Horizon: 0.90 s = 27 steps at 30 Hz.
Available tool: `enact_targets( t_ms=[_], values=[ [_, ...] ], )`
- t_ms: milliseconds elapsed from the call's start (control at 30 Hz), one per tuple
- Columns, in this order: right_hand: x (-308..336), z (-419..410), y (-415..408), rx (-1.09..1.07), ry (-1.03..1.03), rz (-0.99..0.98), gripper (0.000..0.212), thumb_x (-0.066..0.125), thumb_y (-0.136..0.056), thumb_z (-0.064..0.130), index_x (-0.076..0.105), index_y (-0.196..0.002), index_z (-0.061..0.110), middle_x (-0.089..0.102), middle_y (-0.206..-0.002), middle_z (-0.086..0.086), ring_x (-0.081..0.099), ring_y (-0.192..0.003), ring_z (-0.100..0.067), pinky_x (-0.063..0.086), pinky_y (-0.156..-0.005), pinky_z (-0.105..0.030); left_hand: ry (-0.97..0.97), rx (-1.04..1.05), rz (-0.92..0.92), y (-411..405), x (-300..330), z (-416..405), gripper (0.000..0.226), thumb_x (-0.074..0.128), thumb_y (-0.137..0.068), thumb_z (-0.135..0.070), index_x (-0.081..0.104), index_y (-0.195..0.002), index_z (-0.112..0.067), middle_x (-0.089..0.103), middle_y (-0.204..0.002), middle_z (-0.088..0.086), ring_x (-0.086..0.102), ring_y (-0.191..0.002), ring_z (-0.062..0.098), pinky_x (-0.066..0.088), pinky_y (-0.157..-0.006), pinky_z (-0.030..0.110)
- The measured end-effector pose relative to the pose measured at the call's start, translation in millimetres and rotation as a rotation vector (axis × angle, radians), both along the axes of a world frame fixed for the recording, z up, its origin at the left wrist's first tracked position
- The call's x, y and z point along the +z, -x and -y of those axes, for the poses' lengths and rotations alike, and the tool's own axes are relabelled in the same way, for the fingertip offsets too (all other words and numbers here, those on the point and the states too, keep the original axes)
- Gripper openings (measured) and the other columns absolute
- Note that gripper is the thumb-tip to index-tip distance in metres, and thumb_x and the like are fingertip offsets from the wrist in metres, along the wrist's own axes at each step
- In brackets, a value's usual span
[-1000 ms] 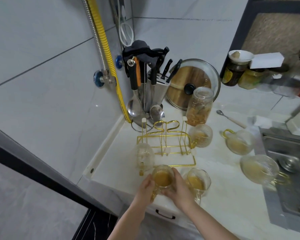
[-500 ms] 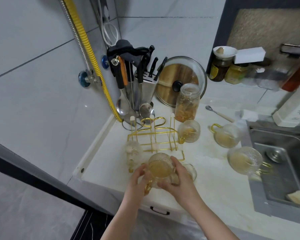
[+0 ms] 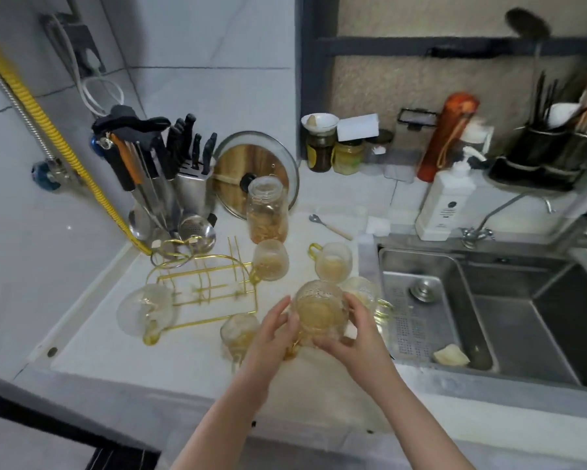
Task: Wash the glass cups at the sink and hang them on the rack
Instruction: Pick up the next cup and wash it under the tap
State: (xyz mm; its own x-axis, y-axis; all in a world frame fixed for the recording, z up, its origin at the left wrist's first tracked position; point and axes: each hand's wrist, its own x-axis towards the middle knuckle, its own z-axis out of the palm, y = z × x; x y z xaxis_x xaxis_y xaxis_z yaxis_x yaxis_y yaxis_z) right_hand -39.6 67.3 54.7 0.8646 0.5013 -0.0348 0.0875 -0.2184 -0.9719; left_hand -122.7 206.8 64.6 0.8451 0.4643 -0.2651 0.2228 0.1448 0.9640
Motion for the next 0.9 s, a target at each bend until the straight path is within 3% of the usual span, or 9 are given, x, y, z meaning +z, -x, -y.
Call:
enact_targets(
  t_ms=[133,200,300,367,433,567,733,833,900],
  values=[
    [7,78,-19,-0.045,-0.016,0.022,0.077,0.084,-0.067,0.019,0.04,-0.127,0.038,0.041,-0.126,0.019,0.049,-0.117,0.0,0.053,-0.084,-0.018,0.039,-0.139,0.012,-28,-1,66,0.049,0.058,-0.088,-0.039,0.044,-0.135,-0.044,0.062,-0.121,-0.005,0.064,-0.105,0.011,0.052,-0.09,0.033],
    [6,117,-28,-0.08,-0.019,0.003,0.083,0.085,-0.067,0.022,0.04,-0.135,0.033,0.04,-0.131,0.015,0.049,-0.119,-0.001,0.053,-0.085,-0.016,0.059,-0.213,0.017,-43,-1,100,0.051,0.058,-0.085,-0.042,0.043,-0.133,-0.047,0.062,-0.121,-0.007,0.065,-0.105,0.011,0.053,-0.086,0.032],
    [6,170,-38,-0.13,-0.048,-0.034,0.085,0.084,-0.069,0.023,0.038,-0.14,0.033,0.043,-0.135,0.014,0.053,-0.12,-0.004,0.053,-0.094,-0.026,0.076,-0.301,0.013,-64,-5,143,0.047,0.058,-0.088,-0.037,0.046,-0.132,-0.046,0.061,-0.122,-0.006,0.064,-0.106,0.013,0.054,-0.085,0.034],
    [8,203,-43,-0.159,-0.069,-0.049,0.077,0.081,-0.073,0.017,0.039,-0.133,0.041,0.05,-0.13,0.017,0.059,-0.11,0.002,0.053,-0.088,-0.018,0.088,-0.365,0.001,-79,-7,170,0.047,0.059,-0.09,-0.034,0.047,-0.134,-0.045,0.058,-0.125,-0.003,0.062,-0.108,0.015,0.054,-0.086,0.036],
    [9,232,-49,-0.191,-0.088,-0.074,0.076,0.08,-0.073,0.012,0.039,-0.132,0.038,0.054,-0.127,0.016,0.06,-0.104,0.009,0.049,-0.079,-0.008,0.084,-0.449,-0.011,-93,-8,195,0.049,0.06,-0.088,-0.035,0.046,-0.134,-0.046,0.055,-0.126,-0.001,0.063,-0.106,0.014,0.055,-0.083,0.033],
    [6,277,-60,-0.3,-0.08,-0.112,0.077,0.081,-0.065,0.023,0.042,-0.13,0.034,0.055,-0.125,0.017,0.057,-0.104,0.012,0.048,-0.08,-0.008,0.067,-0.577,-0.036,-124,-7,234,0.051,0.061,-0.087,-0.032,0.045,-0.134,-0.045,0.058,-0.119,-0.001,0.068,-0.092,0.01,0.053,-0.07,0.023],
    [3,311,-83,-0.466,-0.081,-0.132,0.071,0.084,-0.065,0.019,0.047,-0.123,0.036,0.062,-0.112,0.02,0.061,-0.099,0.009,0.054,-0.083,-0.021,0.019,-0.737,-0.033,-174,-6,266,0.04,0.06,-0.087,-0.031,0.053,-0.126,-0.037,0.063,-0.114,0.004,0.07,-0.089,0.012,0.054,-0.07,0.021],
    [3,326,-99,-0.534,-0.089,-0.136,0.066,0.079,-0.073,0.013,0.047,-0.127,0.03,0.06,-0.117,0.016,0.058,-0.097,0.015,0.052,-0.079,-0.013,0.021,-0.784,-0.032,-203,-10,281,0.027,0.059,-0.088,-0.033,0.059,-0.114,-0.037,0.069,-0.108,-0.002,0.069,-0.088,0.012,0.053,-0.076,0.023],
    [4,331,-113,-0.573,-0.073,-0.136,0.066,0.081,-0.072,0.02,0.047,-0.128,0.03,0.06,-0.121,0.014,0.057,-0.102,0.014,0.051,-0.085,-0.015,0.036,-0.818,-0.038,-223,-12,290,0.03,0.058,-0.087,-0.037,0.061,-0.116,-0.035,0.07,-0.108,-0.008,0.068,-0.096,0.01,0.053,-0.083,0.024]
  ],
)
